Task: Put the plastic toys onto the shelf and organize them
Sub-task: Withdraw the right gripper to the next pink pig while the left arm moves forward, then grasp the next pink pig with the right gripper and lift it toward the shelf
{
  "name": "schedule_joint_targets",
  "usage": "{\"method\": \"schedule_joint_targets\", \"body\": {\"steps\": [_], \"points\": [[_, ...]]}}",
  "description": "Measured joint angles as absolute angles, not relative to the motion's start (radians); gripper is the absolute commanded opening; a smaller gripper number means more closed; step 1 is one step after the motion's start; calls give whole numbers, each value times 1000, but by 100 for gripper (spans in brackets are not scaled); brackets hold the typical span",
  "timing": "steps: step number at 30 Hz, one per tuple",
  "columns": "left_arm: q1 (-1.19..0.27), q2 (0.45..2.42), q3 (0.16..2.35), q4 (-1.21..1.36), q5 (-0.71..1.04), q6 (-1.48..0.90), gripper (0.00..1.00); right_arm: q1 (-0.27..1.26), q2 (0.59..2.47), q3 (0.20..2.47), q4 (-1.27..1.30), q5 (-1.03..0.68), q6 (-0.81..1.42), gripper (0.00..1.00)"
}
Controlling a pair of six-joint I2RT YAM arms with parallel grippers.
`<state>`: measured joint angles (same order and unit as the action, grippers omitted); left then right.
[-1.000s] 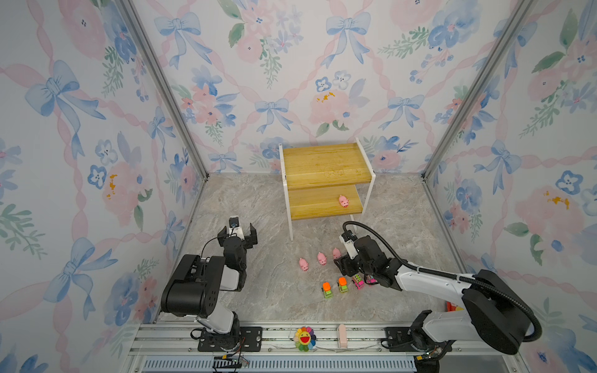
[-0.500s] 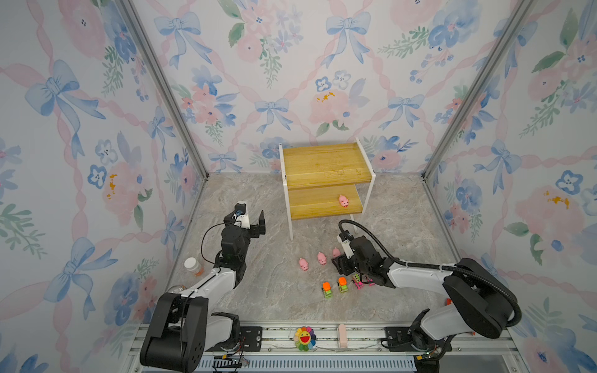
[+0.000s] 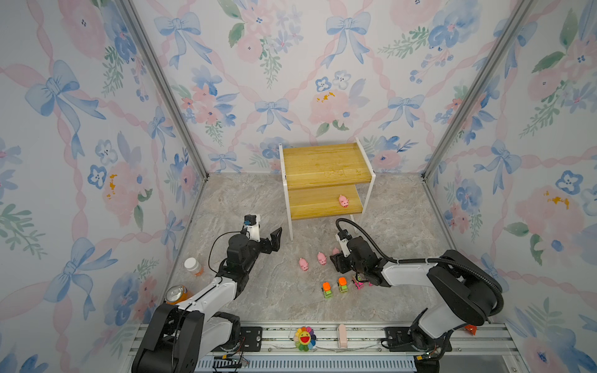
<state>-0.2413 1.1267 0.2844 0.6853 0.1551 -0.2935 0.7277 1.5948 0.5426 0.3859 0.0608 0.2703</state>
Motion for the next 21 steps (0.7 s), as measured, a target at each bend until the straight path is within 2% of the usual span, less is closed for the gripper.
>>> {"method": "schedule_joint_targets", "body": {"steps": [11,21], "points": [[-253,1158,217,739,196,-336,98,728,1604,542,407,83,280,42],[-262,1207,216,777,215,-339,98,735,1603,542,408,99,277,32]]}}
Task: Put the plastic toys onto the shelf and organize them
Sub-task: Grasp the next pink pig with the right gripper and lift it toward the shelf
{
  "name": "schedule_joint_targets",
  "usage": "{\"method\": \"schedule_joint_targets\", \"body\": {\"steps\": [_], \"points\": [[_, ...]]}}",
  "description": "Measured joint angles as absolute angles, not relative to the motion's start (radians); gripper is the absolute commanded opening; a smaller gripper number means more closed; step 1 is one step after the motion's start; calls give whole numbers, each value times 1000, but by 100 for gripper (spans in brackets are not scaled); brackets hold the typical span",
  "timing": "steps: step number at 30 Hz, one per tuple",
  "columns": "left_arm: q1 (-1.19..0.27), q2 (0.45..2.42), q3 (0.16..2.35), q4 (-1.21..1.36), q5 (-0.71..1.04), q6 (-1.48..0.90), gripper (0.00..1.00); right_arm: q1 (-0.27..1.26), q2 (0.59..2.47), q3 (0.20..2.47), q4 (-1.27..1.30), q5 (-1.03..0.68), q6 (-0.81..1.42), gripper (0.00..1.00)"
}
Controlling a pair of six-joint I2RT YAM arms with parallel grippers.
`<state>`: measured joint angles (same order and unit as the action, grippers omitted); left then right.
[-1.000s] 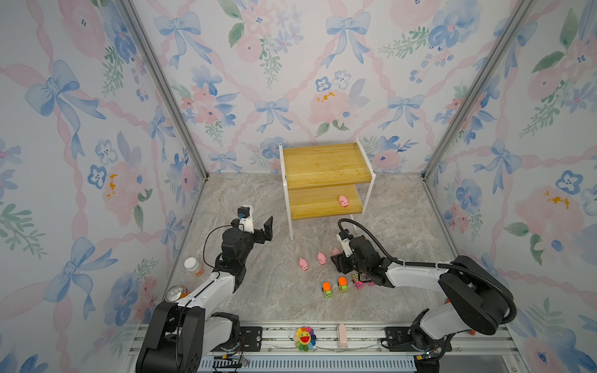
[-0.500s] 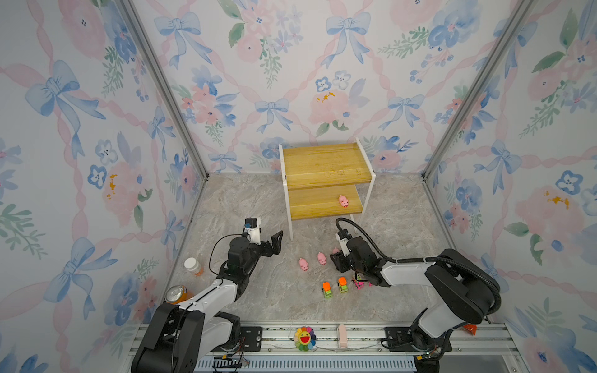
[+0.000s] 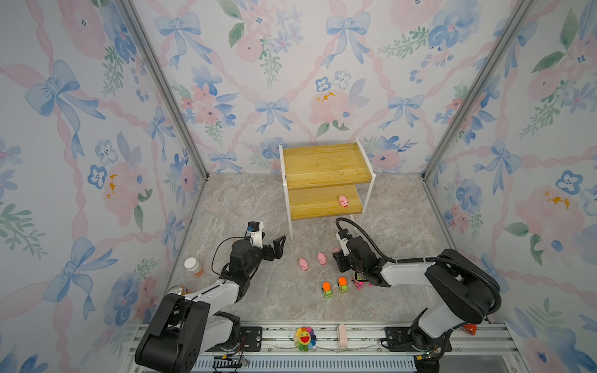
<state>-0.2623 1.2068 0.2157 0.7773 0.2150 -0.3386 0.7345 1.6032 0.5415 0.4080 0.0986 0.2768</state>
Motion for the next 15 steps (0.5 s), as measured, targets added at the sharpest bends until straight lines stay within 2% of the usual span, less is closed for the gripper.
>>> {"method": "schedule_joint_targets", "body": {"steps": [6,15], "points": [[-268,1236,216,785,238,-339,98,751,1580,542,398,98,274,30],[-269,1237,216,789,248,-339,98,768,1409,603,307,107,249,30]]}}
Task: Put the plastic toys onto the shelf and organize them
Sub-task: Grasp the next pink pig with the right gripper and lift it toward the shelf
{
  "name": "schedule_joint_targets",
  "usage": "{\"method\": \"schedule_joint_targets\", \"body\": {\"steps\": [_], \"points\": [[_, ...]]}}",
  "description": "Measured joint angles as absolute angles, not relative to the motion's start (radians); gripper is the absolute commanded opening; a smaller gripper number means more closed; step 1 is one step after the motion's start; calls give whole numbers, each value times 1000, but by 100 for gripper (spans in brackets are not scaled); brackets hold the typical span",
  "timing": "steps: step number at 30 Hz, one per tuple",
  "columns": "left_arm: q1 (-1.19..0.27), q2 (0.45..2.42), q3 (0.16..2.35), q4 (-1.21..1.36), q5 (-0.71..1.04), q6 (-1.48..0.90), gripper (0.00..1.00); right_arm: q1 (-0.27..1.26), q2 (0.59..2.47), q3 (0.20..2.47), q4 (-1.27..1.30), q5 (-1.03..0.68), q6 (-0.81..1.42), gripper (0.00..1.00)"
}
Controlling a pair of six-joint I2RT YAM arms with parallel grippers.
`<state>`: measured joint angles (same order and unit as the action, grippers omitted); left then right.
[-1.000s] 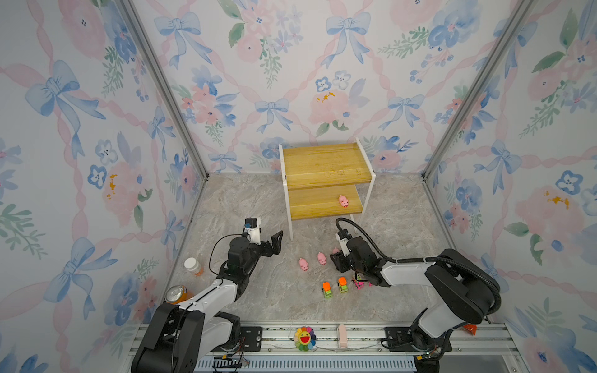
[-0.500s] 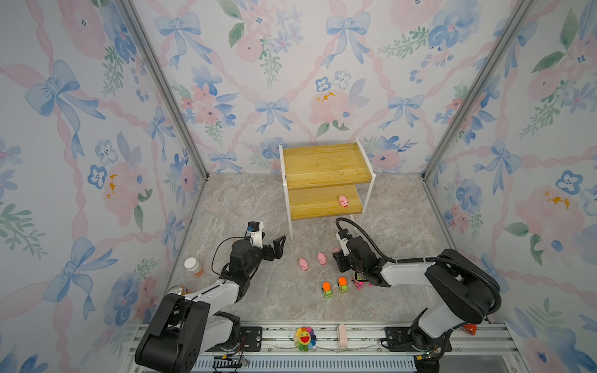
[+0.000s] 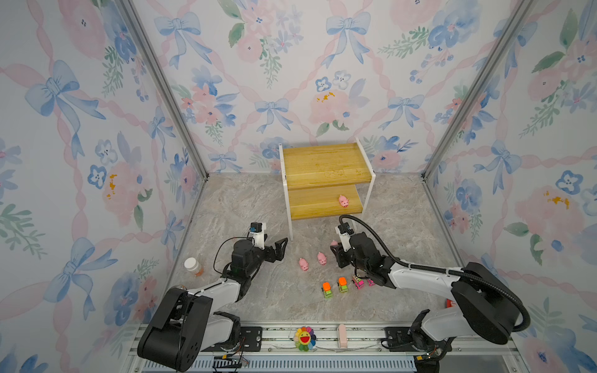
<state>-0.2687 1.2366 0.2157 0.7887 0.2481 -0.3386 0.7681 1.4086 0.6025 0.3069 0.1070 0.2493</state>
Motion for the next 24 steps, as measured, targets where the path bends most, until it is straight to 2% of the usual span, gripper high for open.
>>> {"method": "schedule_joint_targets", "body": {"steps": [10,17,24], "points": [[-269,1237,215,791,263,-338,98,768,1336,820,234,134,199,31],[-278,1263,220,799,332,-327,98,768,1442,948,240,165,157,31],[-283,1264,221,799,348,-314,98,768,1526,974,260,207,148,31]]}}
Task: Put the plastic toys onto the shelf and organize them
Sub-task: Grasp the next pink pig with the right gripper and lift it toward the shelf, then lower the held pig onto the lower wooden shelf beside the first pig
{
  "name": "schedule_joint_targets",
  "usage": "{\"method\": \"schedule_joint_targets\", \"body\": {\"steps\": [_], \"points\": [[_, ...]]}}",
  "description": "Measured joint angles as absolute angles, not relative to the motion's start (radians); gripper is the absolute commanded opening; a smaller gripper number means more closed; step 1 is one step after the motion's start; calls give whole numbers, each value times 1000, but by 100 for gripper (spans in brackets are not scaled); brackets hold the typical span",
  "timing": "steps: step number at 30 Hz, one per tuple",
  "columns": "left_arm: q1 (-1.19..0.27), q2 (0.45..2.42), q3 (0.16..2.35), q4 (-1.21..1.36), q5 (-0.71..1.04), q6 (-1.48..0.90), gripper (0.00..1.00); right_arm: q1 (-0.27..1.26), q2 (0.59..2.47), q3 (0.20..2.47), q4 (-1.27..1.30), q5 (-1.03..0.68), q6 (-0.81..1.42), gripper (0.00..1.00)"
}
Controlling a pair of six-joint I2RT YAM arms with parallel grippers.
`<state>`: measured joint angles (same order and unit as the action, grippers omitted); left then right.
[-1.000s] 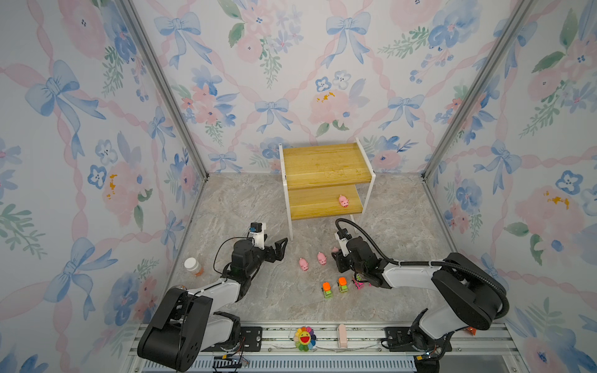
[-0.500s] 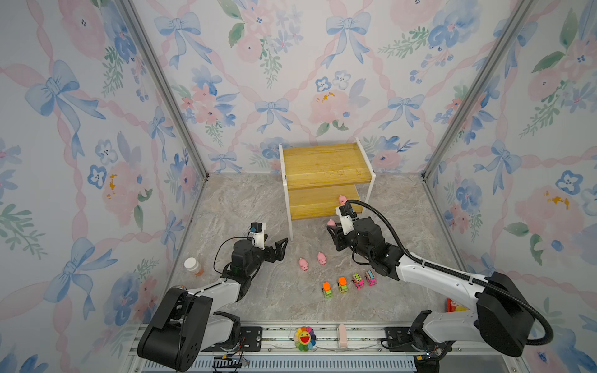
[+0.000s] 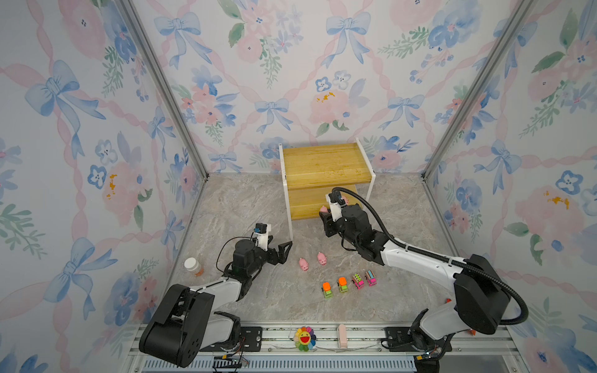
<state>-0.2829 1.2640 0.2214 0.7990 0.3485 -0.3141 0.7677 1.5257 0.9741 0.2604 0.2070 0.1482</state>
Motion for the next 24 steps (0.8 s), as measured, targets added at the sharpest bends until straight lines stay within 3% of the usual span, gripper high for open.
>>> {"method": "schedule_joint_targets", "body": {"steps": [24], "points": [[-283,1262,221,799,357,-289,98,754,1611,1045,292,298,145,32]]}}
